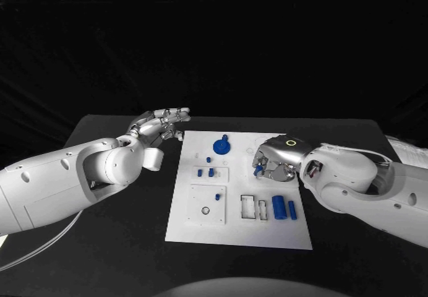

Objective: Assemble the parts on the task board

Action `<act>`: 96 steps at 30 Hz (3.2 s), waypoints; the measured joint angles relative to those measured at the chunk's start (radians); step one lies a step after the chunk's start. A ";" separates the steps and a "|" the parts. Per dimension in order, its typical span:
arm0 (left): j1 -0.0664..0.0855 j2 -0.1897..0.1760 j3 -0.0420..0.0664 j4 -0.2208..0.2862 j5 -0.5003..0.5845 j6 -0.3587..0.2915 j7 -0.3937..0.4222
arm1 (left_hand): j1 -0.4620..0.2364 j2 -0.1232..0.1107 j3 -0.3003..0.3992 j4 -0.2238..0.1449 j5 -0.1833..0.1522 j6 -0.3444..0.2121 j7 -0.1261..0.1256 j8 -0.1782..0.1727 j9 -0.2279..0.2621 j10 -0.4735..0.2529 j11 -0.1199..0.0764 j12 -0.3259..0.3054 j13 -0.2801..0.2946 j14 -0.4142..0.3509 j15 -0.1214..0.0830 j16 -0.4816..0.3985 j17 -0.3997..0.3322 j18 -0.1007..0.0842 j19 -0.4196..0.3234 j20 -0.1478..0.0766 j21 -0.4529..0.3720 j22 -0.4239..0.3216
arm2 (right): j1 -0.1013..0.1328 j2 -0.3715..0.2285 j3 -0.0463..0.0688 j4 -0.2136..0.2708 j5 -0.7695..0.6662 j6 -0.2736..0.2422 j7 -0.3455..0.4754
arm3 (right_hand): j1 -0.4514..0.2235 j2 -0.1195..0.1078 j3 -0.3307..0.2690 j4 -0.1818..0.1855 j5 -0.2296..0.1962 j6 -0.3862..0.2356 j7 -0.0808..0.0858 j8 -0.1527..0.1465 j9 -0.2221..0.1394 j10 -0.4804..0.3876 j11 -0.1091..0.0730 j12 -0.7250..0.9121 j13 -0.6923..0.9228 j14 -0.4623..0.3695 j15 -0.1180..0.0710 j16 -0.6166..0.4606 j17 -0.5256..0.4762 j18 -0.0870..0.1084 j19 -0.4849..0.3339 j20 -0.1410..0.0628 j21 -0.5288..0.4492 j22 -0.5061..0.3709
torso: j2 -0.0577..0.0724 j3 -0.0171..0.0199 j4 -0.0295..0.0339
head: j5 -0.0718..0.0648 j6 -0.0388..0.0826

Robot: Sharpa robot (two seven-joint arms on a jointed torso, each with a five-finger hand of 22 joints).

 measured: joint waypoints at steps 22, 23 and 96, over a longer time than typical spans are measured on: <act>0.000 0.006 0.000 0.000 0.000 0.003 -0.002 | 0.000 0.000 0.000 0.000 0.000 0.000 0.000 0.000 0.000 -0.007 0.000 0.000 0.000 0.000 0.000 0.000 0.000 0.000 0.000 0.000 0.000 0.000 | -0.087 0.170 -0.006 0.066 0.061 -0.069 0.066 | 0.005 -0.005 0.027 -0.014 -0.005 0.003 0.004 -0.005 0.000 0.000 0.000 -0.022 -0.002 0.000 0.000 0.004 0.001 0.000 0.000 0.000 0.000 0.000 | 0.001 0.0001 0.0029 | 0.043 -0.015; 0.000 0.007 0.000 0.000 0.000 0.003 -0.002 | 0.000 0.000 0.000 0.000 0.000 0.000 0.000 0.000 0.000 -0.007 0.000 0.000 0.000 0.000 0.000 0.000 0.000 0.000 0.000 0.000 0.000 0.000 | -0.091 0.178 -0.008 0.061 0.062 -0.070 0.071 | 0.005 -0.005 0.028 -0.014 -0.005 0.003 0.004 -0.005 0.000 0.000 0.000 -0.022 -0.002 0.000 0.000 0.004 0.001 0.000 0.000 0.000 0.000 0.000 | 0.001 0.0001 0.0029 | 0.044 -0.016; 0.000 0.010 -0.001 -0.002 -0.002 0.018 -0.018 | 0.000 0.000 0.000 0.000 0.000 -0.004 0.004 0.005 0.000 -0.025 0.003 0.006 0.000 -0.004 0.003 0.000 -0.009 0.000 -0.004 0.004 -0.004 -0.002 | -0.143 0.281 -0.033 -0.051 -0.036 -0.059 0.052 | -0.031 -0.082 -0.338 0.105 0.034 -0.215 0.022 -0.014 -0.017 -0.259 0.058 -0.007 -0.001 0.000 0.029 -0.060 -0.112 0.016 -0.060 0.034 -0.120 -0.171 | 0.001 0.0011 0.0016 | 0.056 -0.030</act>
